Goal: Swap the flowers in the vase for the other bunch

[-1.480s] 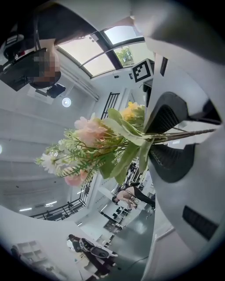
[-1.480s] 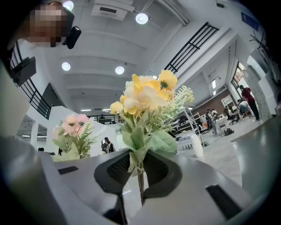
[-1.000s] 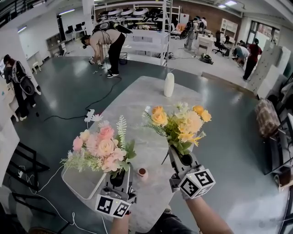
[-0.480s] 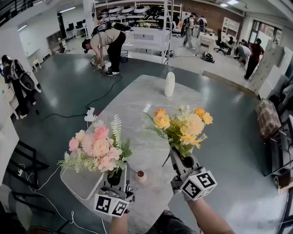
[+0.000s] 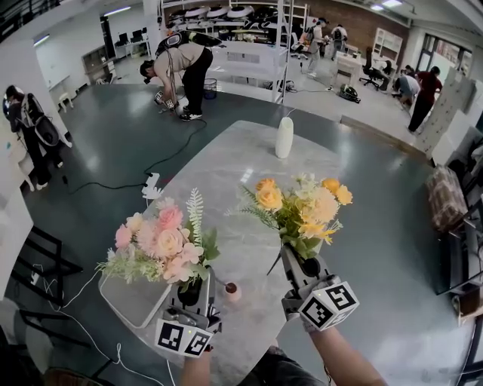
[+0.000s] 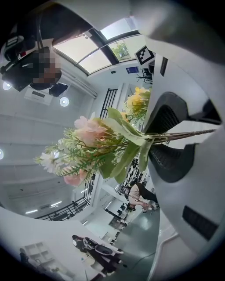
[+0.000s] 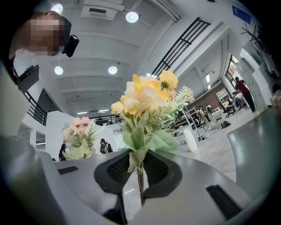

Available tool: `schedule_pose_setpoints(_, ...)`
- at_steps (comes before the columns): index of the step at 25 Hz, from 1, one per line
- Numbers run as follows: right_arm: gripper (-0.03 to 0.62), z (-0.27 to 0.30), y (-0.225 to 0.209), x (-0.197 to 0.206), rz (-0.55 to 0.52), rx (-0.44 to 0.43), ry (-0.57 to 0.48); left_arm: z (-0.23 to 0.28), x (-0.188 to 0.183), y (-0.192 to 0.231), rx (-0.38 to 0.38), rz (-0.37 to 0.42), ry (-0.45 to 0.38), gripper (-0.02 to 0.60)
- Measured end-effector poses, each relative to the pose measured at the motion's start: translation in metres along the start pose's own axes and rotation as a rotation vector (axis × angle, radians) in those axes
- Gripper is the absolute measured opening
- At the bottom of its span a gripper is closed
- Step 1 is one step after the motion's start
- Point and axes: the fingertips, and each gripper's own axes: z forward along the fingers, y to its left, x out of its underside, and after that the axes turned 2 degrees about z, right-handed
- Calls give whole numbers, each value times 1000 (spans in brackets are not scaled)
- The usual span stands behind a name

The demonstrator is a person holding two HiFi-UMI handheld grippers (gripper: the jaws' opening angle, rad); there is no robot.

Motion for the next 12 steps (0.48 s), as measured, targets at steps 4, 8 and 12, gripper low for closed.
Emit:
schedule_pose_setpoints(4,66,-2,10,2,11,-11,0,-9,1,3,-7,1,10,83)
schedule_pose_setpoints(8,66,-5,9,5,11,-16,9,-12,10,2,-19,-12,23,83)
schedule_pose_setpoints(12,66,-4,-7,18,21,-19,19,-5,31,0,-22,-11,34,83)
